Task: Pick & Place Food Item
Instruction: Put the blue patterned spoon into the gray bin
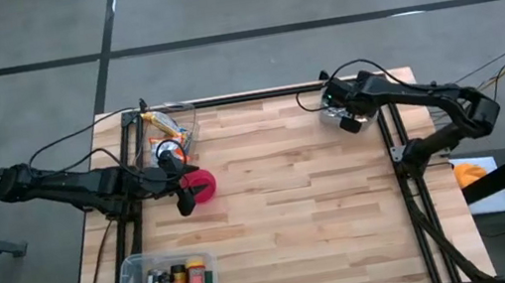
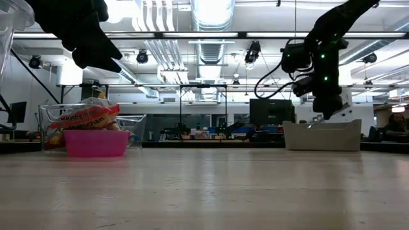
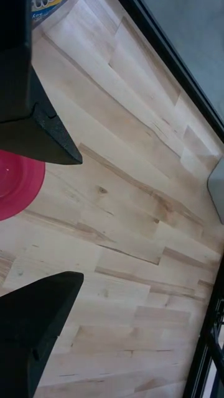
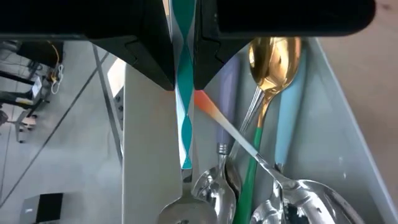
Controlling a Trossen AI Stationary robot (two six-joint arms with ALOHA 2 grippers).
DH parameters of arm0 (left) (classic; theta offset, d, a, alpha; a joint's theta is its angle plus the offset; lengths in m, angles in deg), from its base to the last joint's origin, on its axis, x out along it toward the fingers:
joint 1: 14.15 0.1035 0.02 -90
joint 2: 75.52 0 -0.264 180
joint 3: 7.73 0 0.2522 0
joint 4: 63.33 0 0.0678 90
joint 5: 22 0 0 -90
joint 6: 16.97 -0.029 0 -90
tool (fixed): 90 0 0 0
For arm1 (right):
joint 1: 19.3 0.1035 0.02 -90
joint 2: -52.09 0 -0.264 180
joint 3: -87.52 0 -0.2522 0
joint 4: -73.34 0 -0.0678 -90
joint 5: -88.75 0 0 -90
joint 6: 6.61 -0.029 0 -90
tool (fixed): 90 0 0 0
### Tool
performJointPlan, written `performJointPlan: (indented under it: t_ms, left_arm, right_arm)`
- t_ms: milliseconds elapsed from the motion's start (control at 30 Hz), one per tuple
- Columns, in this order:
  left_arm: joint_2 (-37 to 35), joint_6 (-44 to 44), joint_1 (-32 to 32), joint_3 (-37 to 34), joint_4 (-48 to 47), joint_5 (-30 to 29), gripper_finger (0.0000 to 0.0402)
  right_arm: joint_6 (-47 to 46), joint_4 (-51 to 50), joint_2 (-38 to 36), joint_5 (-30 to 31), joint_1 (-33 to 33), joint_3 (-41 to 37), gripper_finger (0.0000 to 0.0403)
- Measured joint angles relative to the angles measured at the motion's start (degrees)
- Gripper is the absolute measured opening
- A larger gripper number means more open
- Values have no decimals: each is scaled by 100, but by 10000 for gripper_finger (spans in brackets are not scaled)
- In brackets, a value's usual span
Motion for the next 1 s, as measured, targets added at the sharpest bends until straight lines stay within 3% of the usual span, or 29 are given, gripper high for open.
performJointPlan:
  t_ms: [467,1000]
  left_arm:
    - [1,2,-1,0,0,1,298]
    - [-1,2,-1,0,1,-1,298]
  right_arm:
    - [-528,276,475,-332,-2,-131,38]
    - [-924,304,425,-483,-2,-317,38]
